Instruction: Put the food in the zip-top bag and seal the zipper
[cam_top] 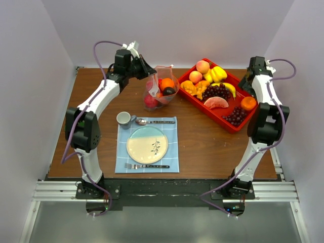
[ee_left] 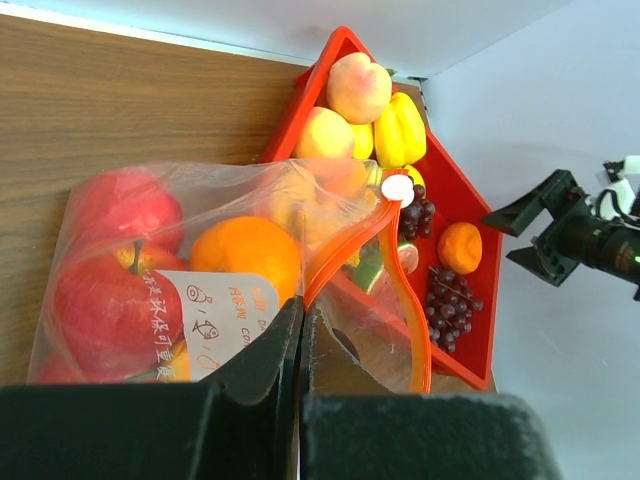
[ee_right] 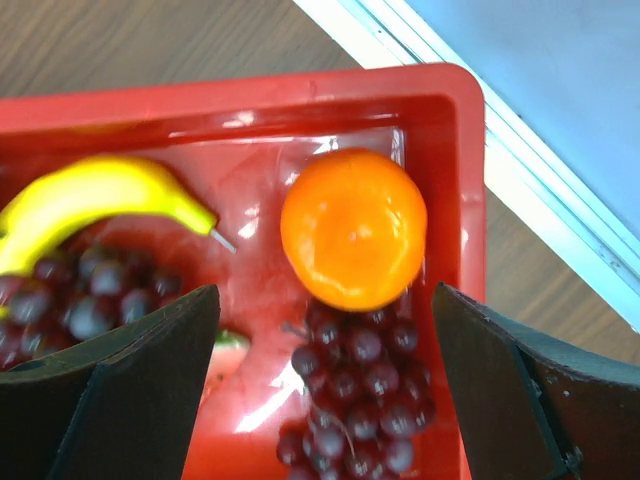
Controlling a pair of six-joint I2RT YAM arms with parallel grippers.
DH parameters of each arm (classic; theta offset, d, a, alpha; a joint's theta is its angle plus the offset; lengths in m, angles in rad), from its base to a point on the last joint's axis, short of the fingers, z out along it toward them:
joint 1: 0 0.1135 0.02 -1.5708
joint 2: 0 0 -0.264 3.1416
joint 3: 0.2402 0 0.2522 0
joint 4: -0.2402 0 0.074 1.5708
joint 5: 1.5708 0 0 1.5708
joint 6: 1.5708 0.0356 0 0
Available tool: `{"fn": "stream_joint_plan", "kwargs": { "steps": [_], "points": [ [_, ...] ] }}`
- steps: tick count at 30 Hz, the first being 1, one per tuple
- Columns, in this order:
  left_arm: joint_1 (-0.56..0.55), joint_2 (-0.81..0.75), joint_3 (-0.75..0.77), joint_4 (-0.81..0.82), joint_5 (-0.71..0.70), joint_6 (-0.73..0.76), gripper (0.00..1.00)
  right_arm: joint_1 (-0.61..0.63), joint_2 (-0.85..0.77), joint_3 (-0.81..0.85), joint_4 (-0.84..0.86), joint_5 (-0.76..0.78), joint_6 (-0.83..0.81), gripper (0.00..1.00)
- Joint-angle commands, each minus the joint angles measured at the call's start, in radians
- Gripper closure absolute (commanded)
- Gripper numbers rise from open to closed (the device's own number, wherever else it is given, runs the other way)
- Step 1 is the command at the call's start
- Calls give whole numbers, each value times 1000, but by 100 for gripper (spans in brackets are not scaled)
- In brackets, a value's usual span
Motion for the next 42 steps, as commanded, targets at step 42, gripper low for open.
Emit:
{"fn": "stream_joint_plan", "kwargs": {
  "steps": [42],
  "points": [
    [25, -58, -18, 52, 31, -9, 100, -15, 197, 42, 10, 39, -16, 40]
  ]
}}
